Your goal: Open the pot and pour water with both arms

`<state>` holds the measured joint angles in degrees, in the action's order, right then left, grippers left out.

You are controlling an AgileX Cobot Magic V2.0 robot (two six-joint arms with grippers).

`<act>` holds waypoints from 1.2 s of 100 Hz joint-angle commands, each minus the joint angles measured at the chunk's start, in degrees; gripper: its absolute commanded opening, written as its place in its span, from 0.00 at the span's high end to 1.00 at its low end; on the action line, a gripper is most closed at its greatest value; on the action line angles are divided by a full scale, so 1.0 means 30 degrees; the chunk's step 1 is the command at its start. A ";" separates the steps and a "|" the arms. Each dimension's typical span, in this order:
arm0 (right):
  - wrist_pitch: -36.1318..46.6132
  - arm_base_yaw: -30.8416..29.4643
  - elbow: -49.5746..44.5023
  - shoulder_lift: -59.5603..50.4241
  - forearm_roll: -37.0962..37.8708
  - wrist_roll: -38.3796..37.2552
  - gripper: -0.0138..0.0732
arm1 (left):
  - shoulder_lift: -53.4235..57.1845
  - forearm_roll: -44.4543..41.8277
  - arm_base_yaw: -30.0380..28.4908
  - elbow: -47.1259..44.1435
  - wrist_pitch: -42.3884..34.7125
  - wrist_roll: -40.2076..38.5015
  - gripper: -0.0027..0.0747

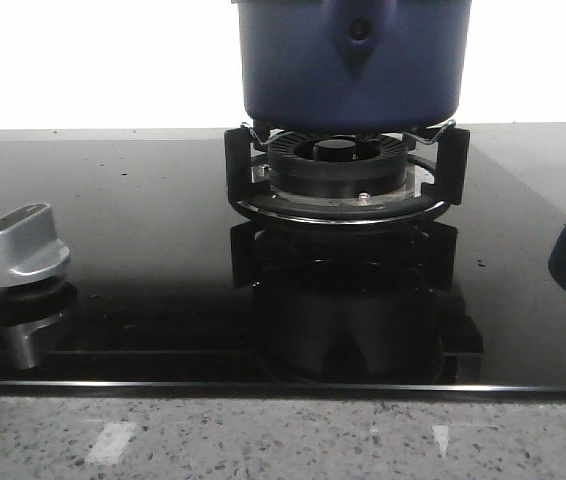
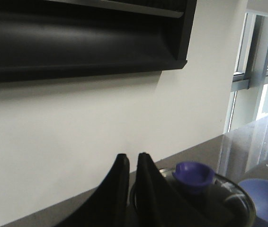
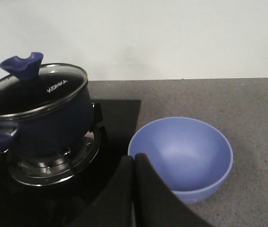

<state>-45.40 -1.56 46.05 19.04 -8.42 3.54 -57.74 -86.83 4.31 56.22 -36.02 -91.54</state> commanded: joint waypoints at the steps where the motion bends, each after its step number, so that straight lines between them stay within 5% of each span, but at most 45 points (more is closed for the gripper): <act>1: 0.1852 0.0051 -0.0823 -0.1454 -0.0059 0.0404 0.92 | 0.2183 0.0236 -0.0228 -0.1635 -0.0032 0.0150 0.99; 53: 0.2105 0.0051 -0.3666 -0.6274 -0.0122 0.0404 0.92 | 1.1570 0.0236 -0.0183 -1.0763 0.0654 0.0597 0.99; 120: 0.2105 0.0051 -0.3666 -0.6274 -0.0122 0.0404 0.92 | 1.3668 0.0236 0.0223 -1.1495 0.0620 0.0597 0.99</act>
<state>-43.40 -1.56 33.84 -0.77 -8.64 4.09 -16.20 -88.06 4.00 20.22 -34.62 -89.57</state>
